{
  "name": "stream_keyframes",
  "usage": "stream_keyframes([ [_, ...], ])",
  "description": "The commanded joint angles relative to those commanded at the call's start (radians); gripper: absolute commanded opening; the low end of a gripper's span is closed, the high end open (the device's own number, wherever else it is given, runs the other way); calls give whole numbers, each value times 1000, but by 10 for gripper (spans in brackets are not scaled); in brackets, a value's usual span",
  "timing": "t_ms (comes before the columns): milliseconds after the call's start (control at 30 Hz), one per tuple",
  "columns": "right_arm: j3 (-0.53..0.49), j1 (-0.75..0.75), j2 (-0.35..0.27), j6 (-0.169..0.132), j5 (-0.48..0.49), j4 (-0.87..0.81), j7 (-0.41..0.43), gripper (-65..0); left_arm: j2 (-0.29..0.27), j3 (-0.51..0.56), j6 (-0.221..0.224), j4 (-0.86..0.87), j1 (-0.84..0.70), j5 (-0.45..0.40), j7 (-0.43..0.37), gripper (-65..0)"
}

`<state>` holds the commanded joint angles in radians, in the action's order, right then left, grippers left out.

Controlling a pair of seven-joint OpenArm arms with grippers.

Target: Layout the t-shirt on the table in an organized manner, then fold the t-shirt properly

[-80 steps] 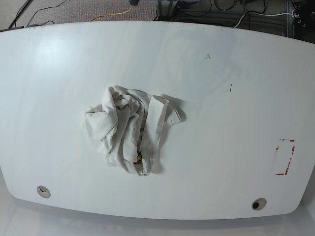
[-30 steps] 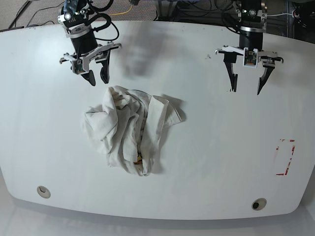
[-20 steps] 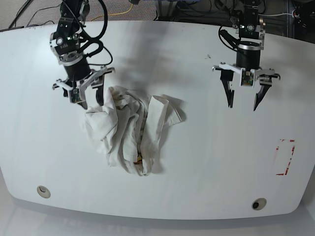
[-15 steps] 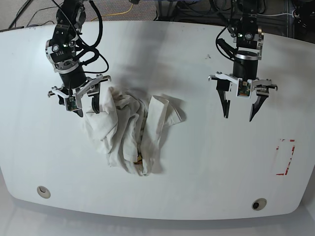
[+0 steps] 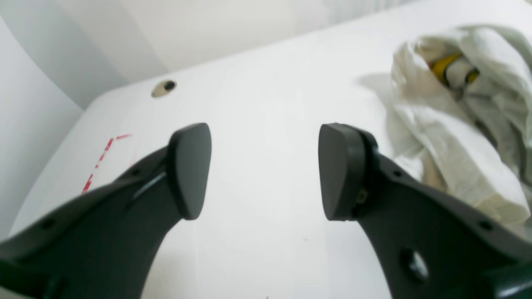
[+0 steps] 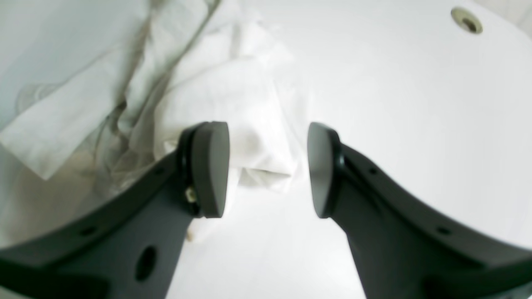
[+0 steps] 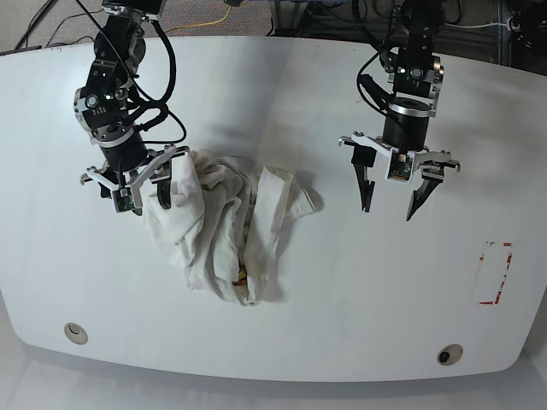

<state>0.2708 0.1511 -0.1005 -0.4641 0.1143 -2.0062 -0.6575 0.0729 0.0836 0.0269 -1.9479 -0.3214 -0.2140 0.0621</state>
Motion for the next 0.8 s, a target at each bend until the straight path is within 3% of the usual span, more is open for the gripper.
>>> stream_keyframes([
  [267,-103,23,0,0,0,-11,2,-357,2,-5,0,40,0,0,0,-268],
  [800,-104,-12,12,8,-9,25,3,-357,32,0,0,115,3,3,-5,-268],
])
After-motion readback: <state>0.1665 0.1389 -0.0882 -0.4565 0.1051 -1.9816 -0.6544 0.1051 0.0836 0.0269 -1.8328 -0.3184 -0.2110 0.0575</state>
